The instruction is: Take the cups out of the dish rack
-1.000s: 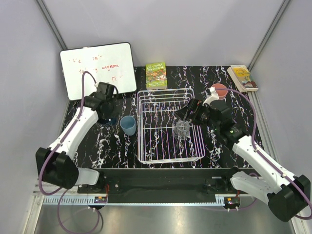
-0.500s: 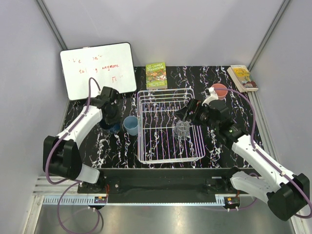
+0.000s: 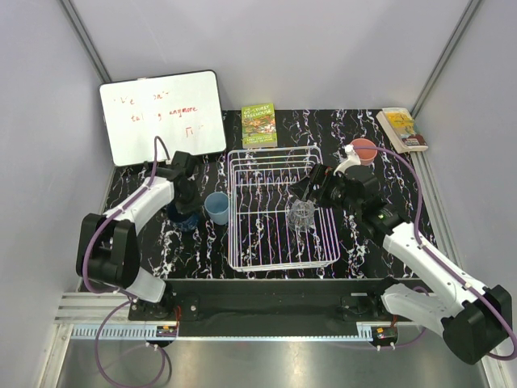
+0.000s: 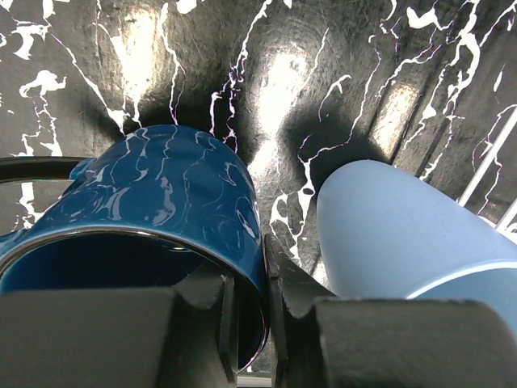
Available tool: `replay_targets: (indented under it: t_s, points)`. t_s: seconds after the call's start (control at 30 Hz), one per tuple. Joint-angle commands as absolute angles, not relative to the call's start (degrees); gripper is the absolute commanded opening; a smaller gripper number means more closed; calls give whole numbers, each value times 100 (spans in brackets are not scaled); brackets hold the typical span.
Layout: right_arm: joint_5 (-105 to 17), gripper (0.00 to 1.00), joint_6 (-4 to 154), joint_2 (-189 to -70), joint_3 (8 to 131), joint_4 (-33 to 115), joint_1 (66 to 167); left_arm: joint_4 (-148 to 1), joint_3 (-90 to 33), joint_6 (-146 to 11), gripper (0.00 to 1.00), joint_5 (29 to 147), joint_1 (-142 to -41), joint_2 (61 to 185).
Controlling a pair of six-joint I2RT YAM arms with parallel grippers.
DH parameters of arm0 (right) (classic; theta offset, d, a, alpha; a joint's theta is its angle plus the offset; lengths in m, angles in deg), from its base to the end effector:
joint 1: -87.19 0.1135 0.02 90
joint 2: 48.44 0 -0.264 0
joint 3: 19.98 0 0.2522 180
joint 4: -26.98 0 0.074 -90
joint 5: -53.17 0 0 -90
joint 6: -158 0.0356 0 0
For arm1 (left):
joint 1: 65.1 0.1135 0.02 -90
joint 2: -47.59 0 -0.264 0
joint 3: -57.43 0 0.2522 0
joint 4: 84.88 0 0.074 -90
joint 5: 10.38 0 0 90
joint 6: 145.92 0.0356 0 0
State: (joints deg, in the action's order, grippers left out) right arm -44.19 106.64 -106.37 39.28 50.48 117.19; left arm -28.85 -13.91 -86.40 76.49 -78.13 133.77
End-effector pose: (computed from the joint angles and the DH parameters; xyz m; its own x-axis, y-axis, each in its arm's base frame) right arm 0.1997 0.1205 0.3018 -0.6291 0.3519 -0.6932 -0.2635 0.7424 0.6160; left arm 0.2753 -0.0617 0.2088 -0.8986 -0.3119 -0.3086 -0.2879 0.9499 -0.1218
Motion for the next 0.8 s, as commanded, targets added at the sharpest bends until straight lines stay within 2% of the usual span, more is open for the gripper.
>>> replay_targets:
  t_s: [0.0,0.2,0.33,0.53,0.77]
  points:
    - [-4395,100,10553,-10680,4098,4927,11725,-3235,-1451,-8660,0,7751,-7784,13329]
    - [-4404,100,10571,-10706,4054,4892,11725,-3262,-1477,-8633,0,7795,-7784,13294]
    - [-4395,100,10588,-10671,4028,4892,11725,-3262,-1478,-8589,14,7795,-7784,13276]
    - [-4378,100,10597,-10645,3984,4892,11734,-3244,-1460,-8580,22,7778,-7784,13250]
    - [-4369,100,10580,-10662,3966,4892,11725,-3174,-1530,-8572,39,7751,-7784,13223]
